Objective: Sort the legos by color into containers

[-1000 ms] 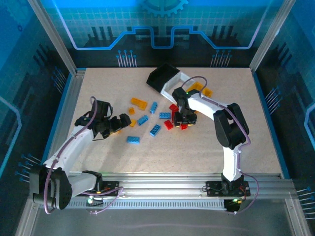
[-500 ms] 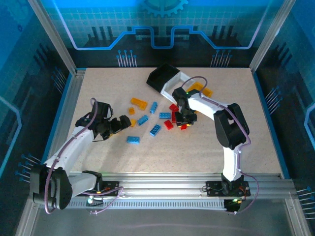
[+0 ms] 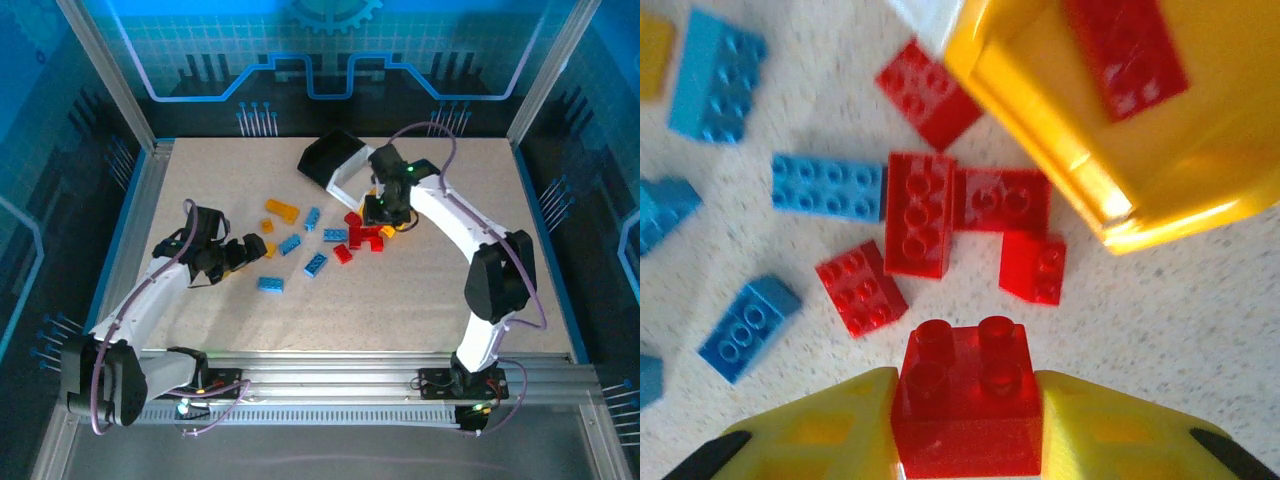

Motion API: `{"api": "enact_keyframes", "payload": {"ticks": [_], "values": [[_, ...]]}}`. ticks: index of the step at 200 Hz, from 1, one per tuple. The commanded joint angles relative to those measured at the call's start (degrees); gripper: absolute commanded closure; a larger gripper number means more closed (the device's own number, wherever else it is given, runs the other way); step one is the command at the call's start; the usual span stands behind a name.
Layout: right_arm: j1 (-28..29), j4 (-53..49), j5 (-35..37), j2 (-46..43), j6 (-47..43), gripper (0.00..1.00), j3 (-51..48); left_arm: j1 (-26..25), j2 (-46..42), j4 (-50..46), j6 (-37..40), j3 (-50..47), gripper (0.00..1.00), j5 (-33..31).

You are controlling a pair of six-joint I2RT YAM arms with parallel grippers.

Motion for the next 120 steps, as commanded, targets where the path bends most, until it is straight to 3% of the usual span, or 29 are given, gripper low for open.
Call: {"api": "enact_keyframes", "payload": {"ticks": [1,71,120], "values": [[-2.5,-0.8,-0.7,-0.6,0.8,0.63,4.1,0.6,0.8,0.1,-0.3,0.8,0.01,2.1],[-9.2,-0.5,1.3,12.4,-1.3,0.63,13.7,0.6,0.2,-3.3,2.1,1.5,0.01,2.1],[-10.4,-2.2,1.2,21.5,-2.1,0.63,19.6,0.6,-0.4,-5.1,2.9,1.5,0.01,1.4]]}}
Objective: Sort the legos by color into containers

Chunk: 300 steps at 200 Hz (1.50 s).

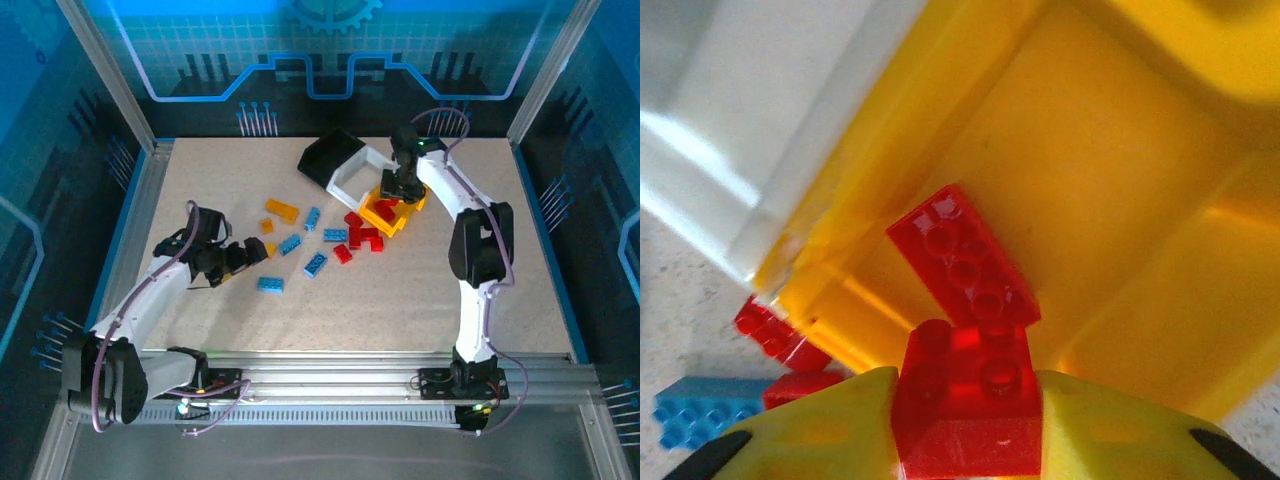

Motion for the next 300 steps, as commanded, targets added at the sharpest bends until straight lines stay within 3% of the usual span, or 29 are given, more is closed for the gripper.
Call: {"api": "enact_keyframes", "payload": {"ticks": [1,30,85,114,165,239,300], "values": [[-0.5,-2.3,0.2,2.6,-0.9,0.63,3.2,0.6,-0.9,-2.7,1.3,1.4,0.01,0.3],[-0.5,-2.3,-0.2,4.5,-0.6,0.61,3.9,0.6,-1.1,-2.8,1.3,1.2,0.01,0.1],[-0.3,-3.8,0.8,3.5,-1.4,0.43,5.4,0.6,-0.4,-1.8,0.7,0.2,0.01,0.3],[0.7,-4.7,1.3,-0.8,-1.5,0.37,4.0,0.5,1.3,-1.9,1.9,1.0,0.01,0.6],[6.8,-3.9,1.1,-12.1,-2.0,0.3,-8.6,-0.7,5.1,-4.4,7.1,2.7,0.01,-0.1],[16.5,-2.2,-1.6,-19.8,2.3,0.28,-22.2,-10.0,14.9,-7.9,13.2,7.3,0.05,-7.2],[17.2,-1.0,-0.5,-24.8,5.6,0.27,-26.8,-16.8,23.9,-8.3,15.5,11.0,0.08,-13.4]]}}
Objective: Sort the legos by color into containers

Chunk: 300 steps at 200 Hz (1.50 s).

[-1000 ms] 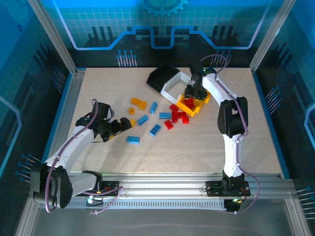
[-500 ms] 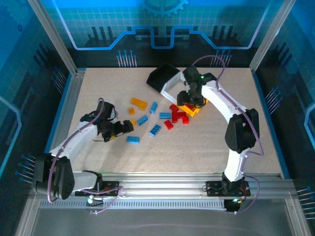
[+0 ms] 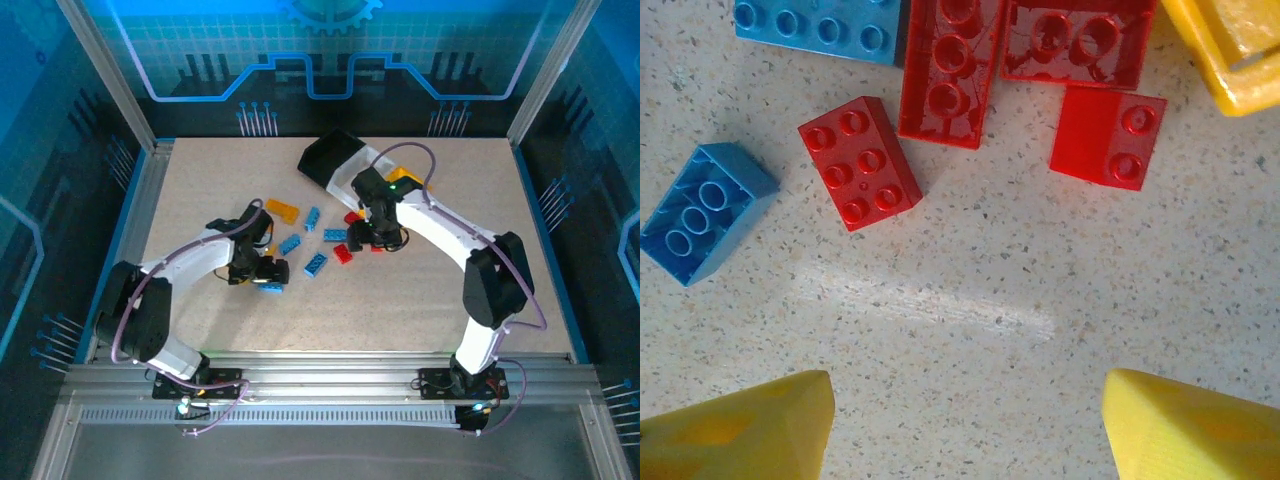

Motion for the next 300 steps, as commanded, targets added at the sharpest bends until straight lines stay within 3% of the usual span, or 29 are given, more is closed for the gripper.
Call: {"api": "enact_keyframes", "payload": {"ticks": [1,64,108,130,196,247,300], "values": [[0.1,0.5,0.5,-4.1,2.6,0.27,-1.9,-2.0,2.9,-1.7,1.9,2.1,0.08,-3.8],[-1.5,0.2,0.4,-8.3,4.1,0.27,-4.6,-3.3,9.1,0.3,3.2,3.3,0.12,-6.1],[-1.8,-0.2,0.4,-7.9,4.1,0.27,-3.6,-3.5,11.4,1.5,3.0,3.8,0.24,-5.6],[-1.7,-0.1,-0.6,-7.2,4.6,0.27,-2.9,-3.6,11.7,2.2,2.9,3.5,0.31,-5.2],[-1.7,0.3,-0.4,-6.1,4.7,0.27,-2.2,-3.6,8.1,0.5,1.2,4.2,0.34,-3.1],[-4.6,1.8,-0.7,-11.9,5.9,0.27,-6.1,-0.8,6.6,2.7,-7.8,14.9,0.37,11.0],[-7.9,3.0,-0.8,-21.4,7.6,0.27,-12.7,0.1,19.7,10.6,-20.1,33.8,0.39,21.7]]}}
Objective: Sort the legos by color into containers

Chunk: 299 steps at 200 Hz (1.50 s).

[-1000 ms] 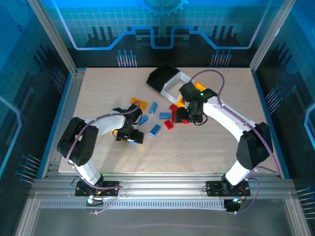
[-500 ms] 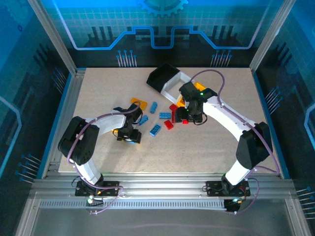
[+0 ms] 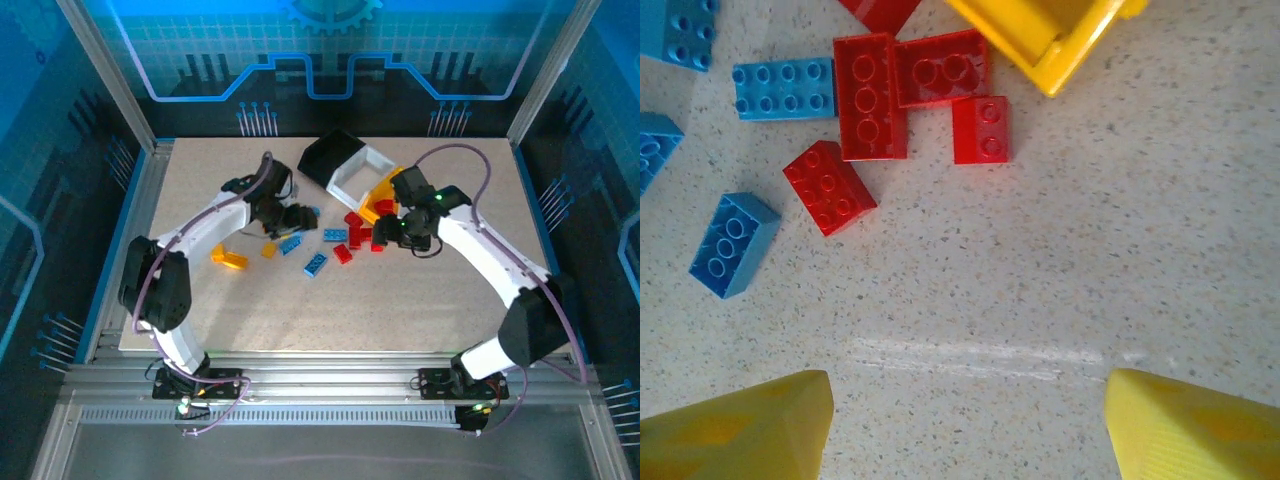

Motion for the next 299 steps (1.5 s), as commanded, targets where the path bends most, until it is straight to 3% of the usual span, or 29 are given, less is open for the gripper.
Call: {"api": "enact_keyframes", "payload": {"ticks": [1,36,69,146,177,240,278,299], "values": [[-0.8,0.7,-0.4,-4.5,2.2,0.27,-2.9,0.3,7.4,5.7,-9.2,7.2,0.39,8.6],[0.3,3.8,-2.6,-9.3,5.4,0.27,-9.4,0.0,19.4,13.0,-18.3,20.0,0.4,12.3],[0.7,4.9,-2.9,-11.0,6.0,0.27,-13.6,-0.4,28.7,14.2,-21.4,32.3,0.4,13.5],[0.1,4.9,-3.0,-8.8,3.8,0.26,-13.3,-0.6,44.9,16.9,-28.5,51.6,0.38,15.5],[0.0,4.6,-3.3,-7.8,2.9,0.26,-12.3,-0.6,49.7,15.5,-30.0,58.5,0.3,15.2],[-1.1,4.0,-3.7,-6.8,1.2,0.26,-10.2,-0.8,49.5,13.2,-28.6,58.8,0.18,15.2],[-1.1,3.4,-4.1,-5.6,1.1,0.26,-8.7,-0.9,44.3,12.7,-26.6,53.6,0.15,14.7],[-0.9,2.7,-4.8,-3.1,1.1,0.26,-6.9,-0.8,38.4,8.8,-21.4,49.2,0.15,12.3]]}}
